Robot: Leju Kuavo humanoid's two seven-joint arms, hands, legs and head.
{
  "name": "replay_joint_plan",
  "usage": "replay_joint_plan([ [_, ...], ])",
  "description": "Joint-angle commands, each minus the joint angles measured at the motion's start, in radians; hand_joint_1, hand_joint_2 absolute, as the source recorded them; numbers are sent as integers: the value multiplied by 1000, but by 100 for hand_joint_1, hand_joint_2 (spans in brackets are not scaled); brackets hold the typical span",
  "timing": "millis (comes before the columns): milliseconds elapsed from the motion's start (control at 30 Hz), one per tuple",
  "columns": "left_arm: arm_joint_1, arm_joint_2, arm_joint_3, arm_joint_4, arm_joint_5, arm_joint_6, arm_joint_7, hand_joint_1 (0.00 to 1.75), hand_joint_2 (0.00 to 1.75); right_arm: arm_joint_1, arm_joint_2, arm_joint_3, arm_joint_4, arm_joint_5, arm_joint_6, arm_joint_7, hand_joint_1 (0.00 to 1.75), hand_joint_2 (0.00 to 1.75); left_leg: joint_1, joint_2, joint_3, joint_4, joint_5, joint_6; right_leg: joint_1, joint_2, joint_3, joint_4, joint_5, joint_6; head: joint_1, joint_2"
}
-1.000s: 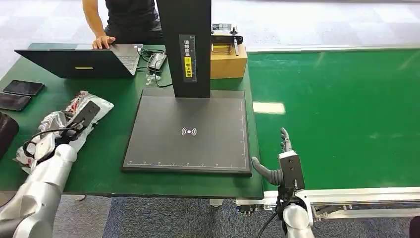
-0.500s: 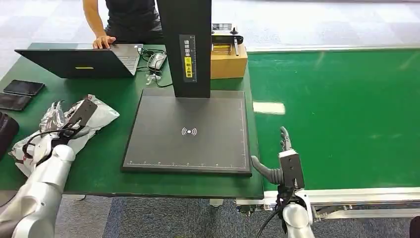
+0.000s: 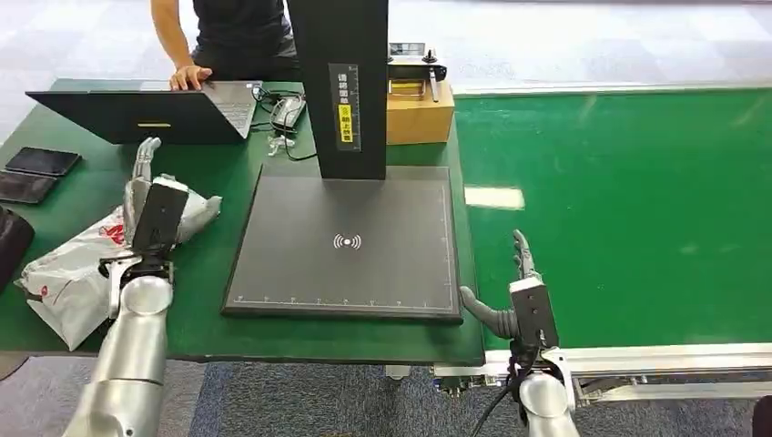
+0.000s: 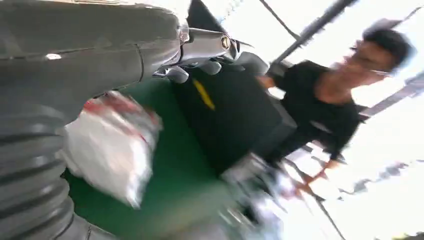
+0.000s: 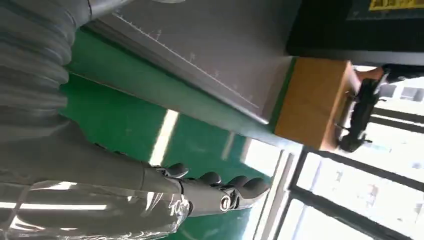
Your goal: Moved the parcel from conveyor to table for the left to box.
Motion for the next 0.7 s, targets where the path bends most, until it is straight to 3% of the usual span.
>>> replay_joint_plan([
  [33,177,-108,-134,-178,386,-378,-148,0,175,-51,-19,43,10,-25,65,-91,0,175,0,0,2,-1,0,-2,-1,1,2,-1,0,2,0,0],
  [100,193,-122,-139,-161,501,-494,-160,0,175,-55,-20,50,13,-62,111,-104,0,175,0,0,3,-2,0,-3,-1,1,2,-1,0,2,0,0],
  [400,213,-137,-223,9,724,-742,-160,0,175,-51,-20,55,31,-100,157,-105,0,175,0,-2,4,-3,0,-3,0,-1,4,-2,0,2,0,0],
  [700,261,-140,-223,-27,745,-702,-148,0,175,1,-5,27,21,-139,154,-63,0,175,1,-2,5,-3,0,-4,0,-1,5,-3,-1,2,0,0],
])
